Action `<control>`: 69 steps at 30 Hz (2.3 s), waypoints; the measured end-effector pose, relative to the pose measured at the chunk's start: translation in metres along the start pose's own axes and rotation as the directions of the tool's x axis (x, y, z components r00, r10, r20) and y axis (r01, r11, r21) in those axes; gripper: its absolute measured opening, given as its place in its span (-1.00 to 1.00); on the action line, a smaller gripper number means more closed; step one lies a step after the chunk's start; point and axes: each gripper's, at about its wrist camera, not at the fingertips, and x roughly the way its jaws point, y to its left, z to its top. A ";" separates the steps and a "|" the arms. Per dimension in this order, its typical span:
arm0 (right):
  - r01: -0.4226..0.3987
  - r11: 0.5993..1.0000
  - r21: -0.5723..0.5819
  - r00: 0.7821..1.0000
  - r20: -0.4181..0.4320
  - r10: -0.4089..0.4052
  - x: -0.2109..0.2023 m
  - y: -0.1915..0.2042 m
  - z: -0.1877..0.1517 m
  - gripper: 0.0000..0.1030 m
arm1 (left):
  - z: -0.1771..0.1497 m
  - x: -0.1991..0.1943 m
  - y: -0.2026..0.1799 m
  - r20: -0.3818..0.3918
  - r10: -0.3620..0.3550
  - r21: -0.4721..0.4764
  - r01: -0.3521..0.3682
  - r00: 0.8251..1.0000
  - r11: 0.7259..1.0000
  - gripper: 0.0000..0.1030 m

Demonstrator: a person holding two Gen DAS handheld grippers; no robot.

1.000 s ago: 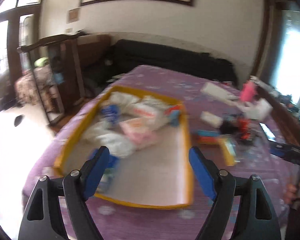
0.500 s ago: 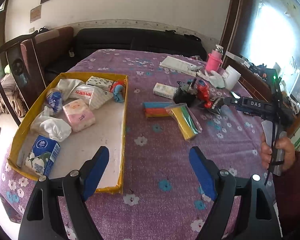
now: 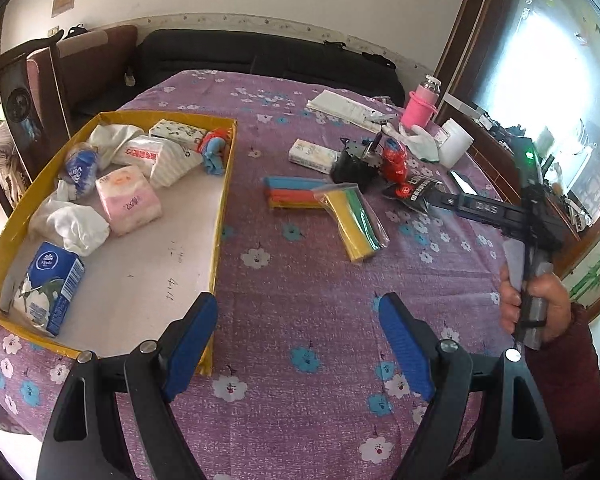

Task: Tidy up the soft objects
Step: 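Grasp the bagged yellow-green sponge strips with left tool while right tool grasps the black snack bag, then carry both held bags into the yellow tray and open both tools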

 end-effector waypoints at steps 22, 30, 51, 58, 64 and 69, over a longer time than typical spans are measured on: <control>0.061 0.977 0.207 0.997 -0.053 -0.051 0.030 -0.038 0.006 -0.22 | 0.016 0.027 -0.031 -0.069 -0.016 0.046 0.019 0.998 0.999 0.59; 0.050 0.957 0.286 0.998 0.020 -0.059 0.009 -0.081 -0.020 -0.17 | 0.034 0.068 -0.050 -0.119 0.001 0.041 0.004 0.993 0.999 0.59; 0.003 0.948 0.319 0.999 0.031 -0.014 0.005 -0.084 -0.023 -0.05 | 0.067 0.175 -0.091 -0.124 0.166 0.160 -0.145 0.978 0.976 -0.19; 0.018 0.951 0.307 0.999 0.042 -0.032 0.009 -0.082 -0.020 0.10 | 0.060 0.141 -0.086 -0.111 0.052 0.099 -0.041 0.992 0.994 -0.25; 0.020 0.947 0.320 0.997 0.063 -0.043 0.012 -0.086 -0.017 -0.02 | 0.048 0.104 -0.075 -0.087 -0.049 0.036 0.052 0.995 0.998 -0.25; -0.012 0.945 0.326 0.994 0.109 -0.025 0.001 -0.087 -0.020 -0.17 | 0.041 0.066 -0.052 -0.028 -0.088 -0.028 0.087 0.996 0.996 -0.25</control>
